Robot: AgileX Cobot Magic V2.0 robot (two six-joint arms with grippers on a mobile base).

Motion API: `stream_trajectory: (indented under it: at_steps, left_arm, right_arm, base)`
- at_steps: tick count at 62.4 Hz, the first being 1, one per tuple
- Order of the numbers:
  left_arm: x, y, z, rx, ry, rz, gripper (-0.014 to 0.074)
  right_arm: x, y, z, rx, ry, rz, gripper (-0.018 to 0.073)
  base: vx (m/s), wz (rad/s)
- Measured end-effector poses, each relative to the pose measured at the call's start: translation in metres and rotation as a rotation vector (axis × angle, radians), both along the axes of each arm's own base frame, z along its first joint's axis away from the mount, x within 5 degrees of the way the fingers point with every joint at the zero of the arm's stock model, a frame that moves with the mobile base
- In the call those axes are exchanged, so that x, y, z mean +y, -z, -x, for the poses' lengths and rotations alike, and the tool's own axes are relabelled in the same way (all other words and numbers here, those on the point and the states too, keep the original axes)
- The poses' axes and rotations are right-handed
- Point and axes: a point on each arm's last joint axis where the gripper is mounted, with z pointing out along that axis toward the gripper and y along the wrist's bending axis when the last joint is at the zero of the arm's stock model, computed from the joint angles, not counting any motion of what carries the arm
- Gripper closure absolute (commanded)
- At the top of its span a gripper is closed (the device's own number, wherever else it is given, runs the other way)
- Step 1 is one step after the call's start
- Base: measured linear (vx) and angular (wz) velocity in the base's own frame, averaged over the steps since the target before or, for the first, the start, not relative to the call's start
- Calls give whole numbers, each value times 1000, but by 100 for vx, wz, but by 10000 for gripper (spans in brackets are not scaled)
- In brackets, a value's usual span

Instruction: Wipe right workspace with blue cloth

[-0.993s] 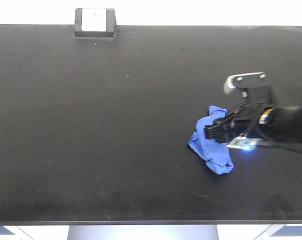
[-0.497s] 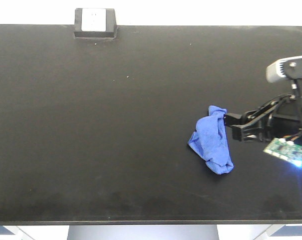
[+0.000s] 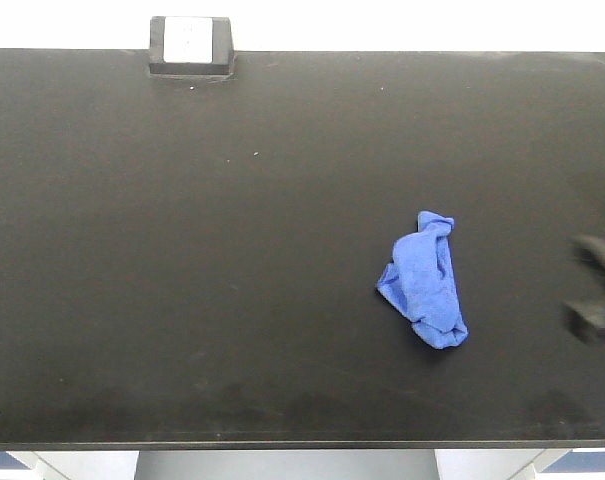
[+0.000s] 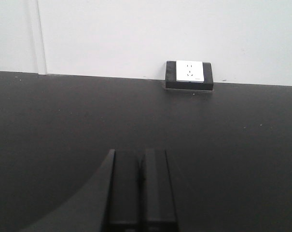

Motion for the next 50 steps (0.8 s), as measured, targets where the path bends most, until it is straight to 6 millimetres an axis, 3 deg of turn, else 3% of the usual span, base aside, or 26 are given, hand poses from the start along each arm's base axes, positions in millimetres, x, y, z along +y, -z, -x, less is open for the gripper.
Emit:
stream_trajectory:
  at_steps: [9,22,50]
  left_arm:
    - [0,0,0,0,0,0,602]
    - [0,0,0,1,0,0,602]
    - [0,0,0,2,0,0,602]
  right_arm:
    - [-15,40,38,-138,124,11,569]
    - [-17,97,58,-176,147,12,567]
    - [-17,104,60,-139,150,14,567]
  base:
    - [0,0]
    - [0,0]
    - [0,0]
